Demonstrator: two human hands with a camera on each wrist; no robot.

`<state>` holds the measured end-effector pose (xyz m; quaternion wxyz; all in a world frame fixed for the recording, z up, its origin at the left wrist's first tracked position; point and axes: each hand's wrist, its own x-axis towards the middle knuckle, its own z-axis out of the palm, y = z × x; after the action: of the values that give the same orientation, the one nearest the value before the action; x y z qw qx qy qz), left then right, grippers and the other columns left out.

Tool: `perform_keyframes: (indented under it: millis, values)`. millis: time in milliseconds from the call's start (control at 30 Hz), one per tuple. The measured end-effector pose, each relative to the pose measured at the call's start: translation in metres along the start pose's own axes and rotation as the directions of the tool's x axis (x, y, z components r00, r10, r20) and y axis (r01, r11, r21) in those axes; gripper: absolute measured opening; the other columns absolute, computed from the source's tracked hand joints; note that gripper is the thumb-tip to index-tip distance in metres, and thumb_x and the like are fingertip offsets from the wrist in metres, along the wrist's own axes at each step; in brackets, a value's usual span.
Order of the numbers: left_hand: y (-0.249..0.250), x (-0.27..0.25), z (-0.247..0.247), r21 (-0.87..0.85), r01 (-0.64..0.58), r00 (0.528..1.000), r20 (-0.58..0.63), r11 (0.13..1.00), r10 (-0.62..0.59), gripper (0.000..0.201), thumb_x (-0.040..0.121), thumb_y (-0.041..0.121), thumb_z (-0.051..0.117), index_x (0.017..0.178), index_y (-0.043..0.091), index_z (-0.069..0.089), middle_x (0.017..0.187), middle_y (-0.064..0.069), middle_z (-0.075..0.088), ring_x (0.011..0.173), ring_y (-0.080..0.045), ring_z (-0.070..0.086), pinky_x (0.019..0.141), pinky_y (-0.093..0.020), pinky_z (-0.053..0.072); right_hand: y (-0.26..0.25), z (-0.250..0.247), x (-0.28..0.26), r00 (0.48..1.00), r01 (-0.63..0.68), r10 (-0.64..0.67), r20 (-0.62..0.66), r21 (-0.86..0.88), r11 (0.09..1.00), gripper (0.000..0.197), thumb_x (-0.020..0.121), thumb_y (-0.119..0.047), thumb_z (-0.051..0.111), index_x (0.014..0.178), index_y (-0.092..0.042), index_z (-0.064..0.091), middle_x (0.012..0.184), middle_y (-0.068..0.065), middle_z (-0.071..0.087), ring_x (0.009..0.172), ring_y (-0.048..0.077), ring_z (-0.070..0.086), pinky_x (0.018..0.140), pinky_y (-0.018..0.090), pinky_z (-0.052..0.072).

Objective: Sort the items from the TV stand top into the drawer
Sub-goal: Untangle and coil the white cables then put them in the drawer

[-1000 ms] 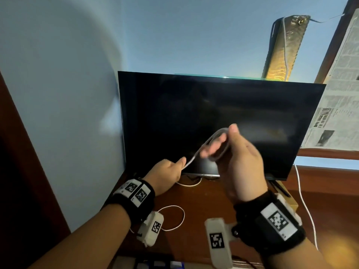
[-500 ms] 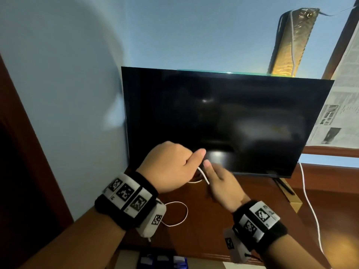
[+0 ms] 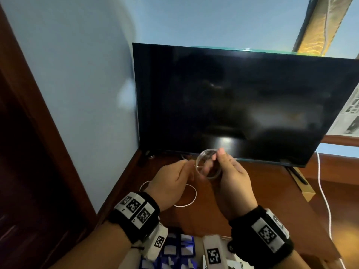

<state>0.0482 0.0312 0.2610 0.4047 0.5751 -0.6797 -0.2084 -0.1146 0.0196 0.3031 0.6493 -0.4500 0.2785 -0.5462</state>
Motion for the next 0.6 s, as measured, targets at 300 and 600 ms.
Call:
perform_keyframes:
  millis: [300,600]
  values:
    - [-0.010,-0.048,-0.016,0.111,0.151,0.975,0.146,0.982,-0.166,0.029,0.106,0.042,0.047,0.089,0.028,0.066,0.078,0.004,0.068,0.070,-0.008,0.063,0.068,-0.037,0.054,0.060,-0.001,0.008,0.998,-0.054,0.056,0.001,-0.203,0.978,0.036,0.111,-0.034,0.036,0.115,-0.003,0.055,0.104,0.015,0.078,0.100,0.031,0.076,0.085,0.043,0.056]
    - [-0.039,-0.060,-0.044,0.108,0.392,0.919,0.013,0.914,-0.395,0.021,0.105,0.039,0.051,0.096,0.037,0.070,0.081,0.006,0.068,0.070,-0.004,0.061,0.062,-0.024,0.047,0.080,0.007,0.009,0.999,-0.048,0.045,-0.020,-0.228,0.973,0.034,0.110,-0.033,0.043,0.095,-0.006,0.058,0.061,0.003,0.044,0.054,0.016,0.041,0.059,0.033,0.038]
